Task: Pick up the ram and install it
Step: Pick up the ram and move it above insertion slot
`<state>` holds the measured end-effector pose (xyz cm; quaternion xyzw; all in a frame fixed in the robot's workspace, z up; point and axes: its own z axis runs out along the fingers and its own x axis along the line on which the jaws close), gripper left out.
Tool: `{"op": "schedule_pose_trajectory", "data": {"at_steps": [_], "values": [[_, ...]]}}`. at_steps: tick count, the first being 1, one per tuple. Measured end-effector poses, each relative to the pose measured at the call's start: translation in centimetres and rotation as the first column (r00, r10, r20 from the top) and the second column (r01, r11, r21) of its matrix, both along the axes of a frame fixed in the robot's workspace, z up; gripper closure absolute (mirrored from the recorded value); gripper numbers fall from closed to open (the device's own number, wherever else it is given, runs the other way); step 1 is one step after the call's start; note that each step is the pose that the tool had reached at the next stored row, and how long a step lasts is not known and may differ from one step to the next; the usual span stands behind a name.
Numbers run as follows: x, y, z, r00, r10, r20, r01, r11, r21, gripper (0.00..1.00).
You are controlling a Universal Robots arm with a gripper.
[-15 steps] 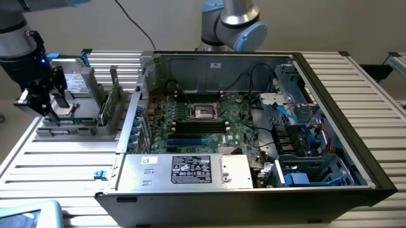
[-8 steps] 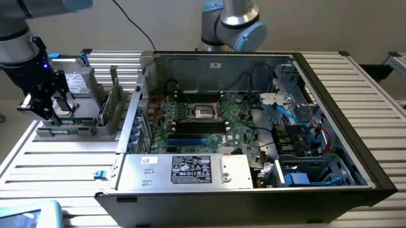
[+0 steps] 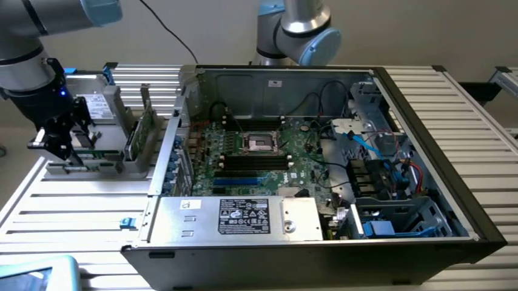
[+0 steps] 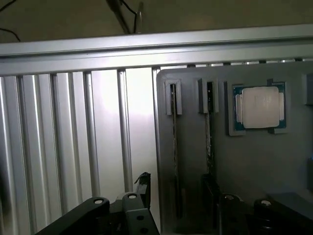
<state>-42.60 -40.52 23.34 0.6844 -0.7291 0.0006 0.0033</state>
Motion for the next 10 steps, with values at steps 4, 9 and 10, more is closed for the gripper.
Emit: {"op": "schedule_pose_trajectory", "data": {"at_steps": [4,9,10], "values": [[0.01,-0.21,-0.73,1.0000,0.000,0.0001,0.000,1.0000,0.0000,0.46],[0.02,-0.28,-0.95,1.0000,0.000,-0.0001,0.000,1.0000,0.0005,0.46],[0.02,-0.27,-1.09,1.0000,0.000,0.0001,0.000,1.0000,0.0007,0.46]]}}
